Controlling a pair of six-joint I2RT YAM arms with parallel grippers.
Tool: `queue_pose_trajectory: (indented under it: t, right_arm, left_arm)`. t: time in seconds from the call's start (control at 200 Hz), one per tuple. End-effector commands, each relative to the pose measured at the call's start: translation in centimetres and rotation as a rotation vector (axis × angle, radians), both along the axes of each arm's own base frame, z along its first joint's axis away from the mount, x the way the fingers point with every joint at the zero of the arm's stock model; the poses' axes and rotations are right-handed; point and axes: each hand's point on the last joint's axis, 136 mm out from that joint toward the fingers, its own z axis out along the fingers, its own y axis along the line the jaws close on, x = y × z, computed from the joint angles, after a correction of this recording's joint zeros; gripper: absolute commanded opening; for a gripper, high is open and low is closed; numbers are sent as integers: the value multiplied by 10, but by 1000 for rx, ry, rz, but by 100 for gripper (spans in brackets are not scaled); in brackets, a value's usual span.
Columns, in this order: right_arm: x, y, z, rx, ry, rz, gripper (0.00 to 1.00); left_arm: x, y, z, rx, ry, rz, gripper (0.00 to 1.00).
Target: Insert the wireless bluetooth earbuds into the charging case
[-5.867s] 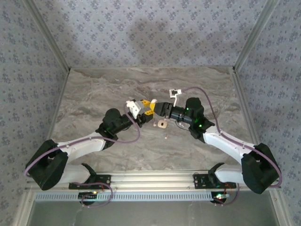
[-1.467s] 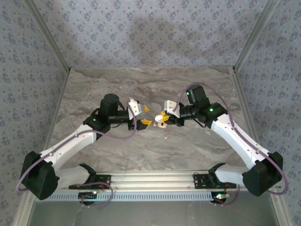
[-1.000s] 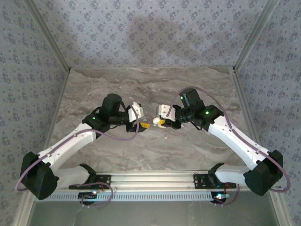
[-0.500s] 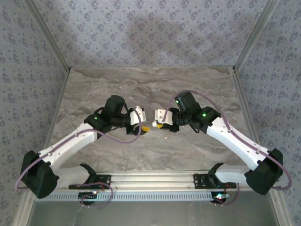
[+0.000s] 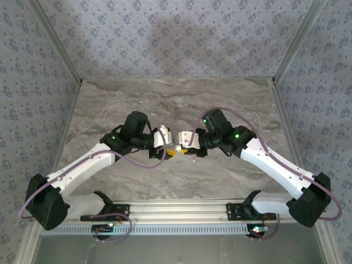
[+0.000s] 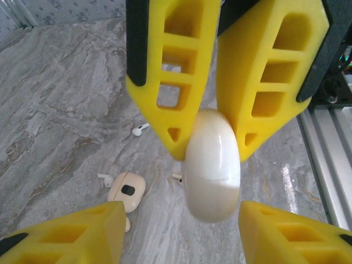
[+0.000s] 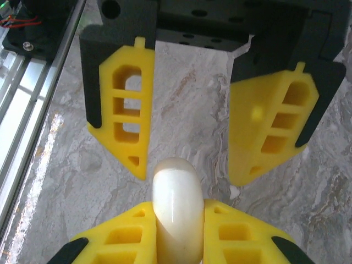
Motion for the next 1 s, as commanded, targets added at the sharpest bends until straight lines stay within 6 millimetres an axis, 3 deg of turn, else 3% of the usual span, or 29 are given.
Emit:
queue_pose_trajectory:
  t: [0.0,0.185,0.29,0.365,0.51,0.705,0.994]
  right_arm:
    - [1,8,13,40,-32,34,18]
    - [1,8,13,39,-36,34,18]
    - [-10,4,15,66,-7,70,24]
    - [-8,-2,21,131,2,46,37]
    - [-4,-20,30,286,54,4,48]
    - [2,-36,46,460,165,-3,53]
    - [3,-24,52,472,256,49,54]
  left_arm:
    - [-7,-8,15,-41,8,-60,42]
    - [-9,-8,16,-38,16,-69,27]
    - [-8,-7,17,-47,12,-61,21]
    - [-5,-7,20,-92,7,-51,20]
    - [-2,-6,32,-192,11,-57,18]
    - [-9,-5,43,-249,30,-100,17]
    - [-14,-6,51,-286,24,-129,17]
